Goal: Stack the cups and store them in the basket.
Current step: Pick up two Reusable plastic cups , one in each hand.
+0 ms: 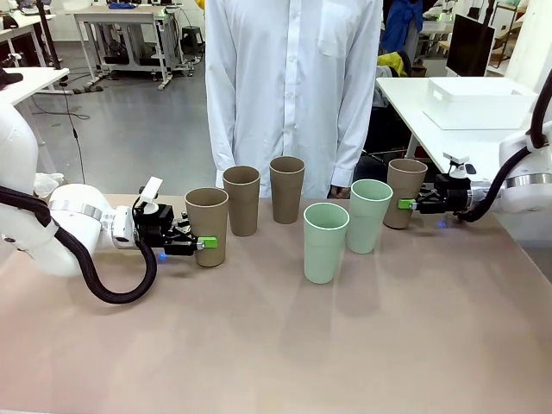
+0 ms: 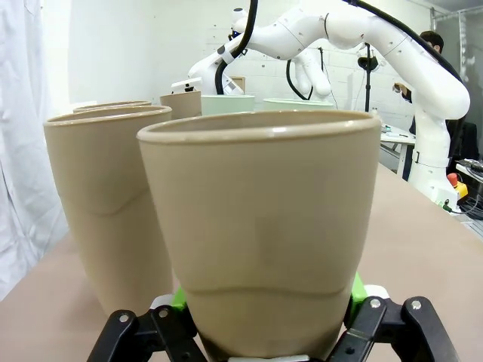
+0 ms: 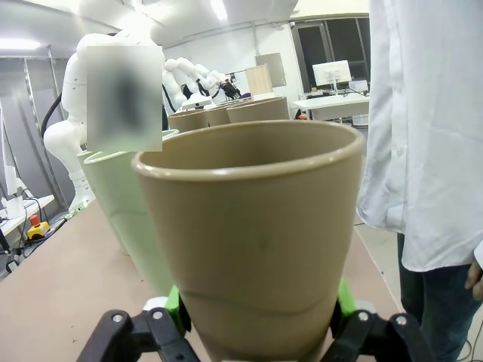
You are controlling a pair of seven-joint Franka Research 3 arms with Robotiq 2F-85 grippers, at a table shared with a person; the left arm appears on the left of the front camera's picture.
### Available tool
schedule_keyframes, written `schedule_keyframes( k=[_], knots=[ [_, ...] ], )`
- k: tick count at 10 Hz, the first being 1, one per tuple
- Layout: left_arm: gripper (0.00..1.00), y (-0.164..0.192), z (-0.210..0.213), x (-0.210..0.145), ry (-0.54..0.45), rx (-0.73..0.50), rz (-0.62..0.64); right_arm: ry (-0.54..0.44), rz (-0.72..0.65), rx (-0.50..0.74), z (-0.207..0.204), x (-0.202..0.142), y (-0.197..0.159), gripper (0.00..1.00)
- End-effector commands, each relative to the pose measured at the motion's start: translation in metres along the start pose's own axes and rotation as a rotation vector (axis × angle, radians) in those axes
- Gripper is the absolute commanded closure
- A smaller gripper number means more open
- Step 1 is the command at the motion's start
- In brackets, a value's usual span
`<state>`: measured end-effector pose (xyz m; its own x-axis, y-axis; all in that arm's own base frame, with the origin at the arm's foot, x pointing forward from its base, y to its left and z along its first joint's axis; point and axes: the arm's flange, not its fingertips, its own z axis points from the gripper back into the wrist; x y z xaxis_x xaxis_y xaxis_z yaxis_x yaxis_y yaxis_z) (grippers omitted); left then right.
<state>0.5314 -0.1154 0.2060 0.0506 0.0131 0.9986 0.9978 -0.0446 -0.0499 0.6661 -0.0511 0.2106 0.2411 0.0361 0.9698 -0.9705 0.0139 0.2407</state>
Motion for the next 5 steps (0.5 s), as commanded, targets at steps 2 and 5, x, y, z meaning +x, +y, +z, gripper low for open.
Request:
schedule_keyframes(
  k=[2, 5],
  knots=[
    [0.64, 0.0001, -0.0001, 0.0001, 0.000, 0.000, -0.001, 0.000, 0.003, 0.001, -0.0006, -0.0001, 0.0001, 0.73],
    [0.17, 0.0000, 0.0000, 0.0000, 0.000, 0.000, 0.000, 0.000, 0.000, 0.000, 0.0003, 0.0000, 0.0000, 0.15]
  ],
)
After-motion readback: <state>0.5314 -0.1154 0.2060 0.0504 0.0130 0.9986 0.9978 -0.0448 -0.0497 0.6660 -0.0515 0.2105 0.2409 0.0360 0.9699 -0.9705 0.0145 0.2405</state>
